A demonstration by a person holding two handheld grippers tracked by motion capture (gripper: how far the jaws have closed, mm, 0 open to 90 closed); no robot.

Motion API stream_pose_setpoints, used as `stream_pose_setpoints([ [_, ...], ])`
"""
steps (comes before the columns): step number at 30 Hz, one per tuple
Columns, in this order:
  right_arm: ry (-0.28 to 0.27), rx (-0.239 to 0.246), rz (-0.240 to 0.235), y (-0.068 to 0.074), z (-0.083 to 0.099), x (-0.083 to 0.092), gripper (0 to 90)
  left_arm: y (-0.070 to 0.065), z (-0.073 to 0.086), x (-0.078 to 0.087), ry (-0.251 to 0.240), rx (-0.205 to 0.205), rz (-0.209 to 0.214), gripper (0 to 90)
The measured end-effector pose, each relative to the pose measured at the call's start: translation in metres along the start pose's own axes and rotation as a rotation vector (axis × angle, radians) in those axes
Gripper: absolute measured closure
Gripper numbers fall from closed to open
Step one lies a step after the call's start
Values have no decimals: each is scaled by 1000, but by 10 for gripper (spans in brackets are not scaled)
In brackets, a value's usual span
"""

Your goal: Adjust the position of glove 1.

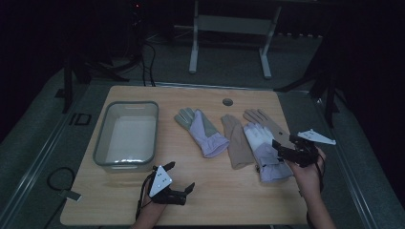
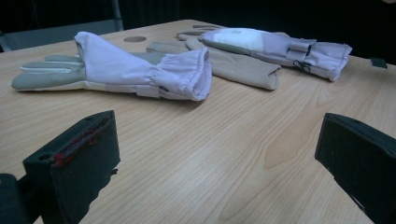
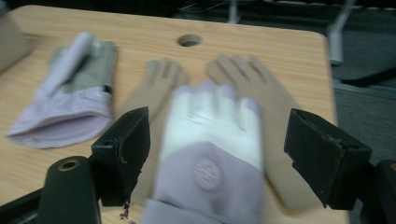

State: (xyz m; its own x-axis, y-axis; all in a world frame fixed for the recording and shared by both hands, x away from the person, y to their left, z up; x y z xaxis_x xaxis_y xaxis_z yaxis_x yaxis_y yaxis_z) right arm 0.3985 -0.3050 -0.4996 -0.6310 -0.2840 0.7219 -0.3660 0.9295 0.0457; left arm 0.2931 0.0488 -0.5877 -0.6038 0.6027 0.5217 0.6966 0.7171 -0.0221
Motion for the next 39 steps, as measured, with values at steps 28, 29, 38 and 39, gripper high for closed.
stream_pose_setpoints([
  [28, 57, 279, -149, 105, -62, -60, 352, 1, 0, 0, 2, 10, 26, 0],
  [29, 69, 298, -158, 112, -63, -67, 360, 0, 0, 0, 2, 9, 26, 0],
  [38, 110, 368, -215, 140, -68, -107, 438, -1, 0, 0, 3, 2, 32, 0],
  [39, 116, 370, -215, 141, -68, -111, 445, -1, 0, 0, 3, 2, 32, 0],
])
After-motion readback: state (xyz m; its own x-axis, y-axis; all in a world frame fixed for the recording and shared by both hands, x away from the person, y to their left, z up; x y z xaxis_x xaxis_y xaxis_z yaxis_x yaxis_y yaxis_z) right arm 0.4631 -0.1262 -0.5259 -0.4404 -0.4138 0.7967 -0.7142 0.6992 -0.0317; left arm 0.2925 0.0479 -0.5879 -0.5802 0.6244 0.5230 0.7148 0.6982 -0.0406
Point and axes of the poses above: each handheld gripper's, and its own axes: x roughly backward along the jaws, z roughly out of its underside, y roughly to its left, the point moved 8 cm from there along -x, roughly forward along the jaws, and after that the axes turned 15 degrees about y, right-handed, at the moved point
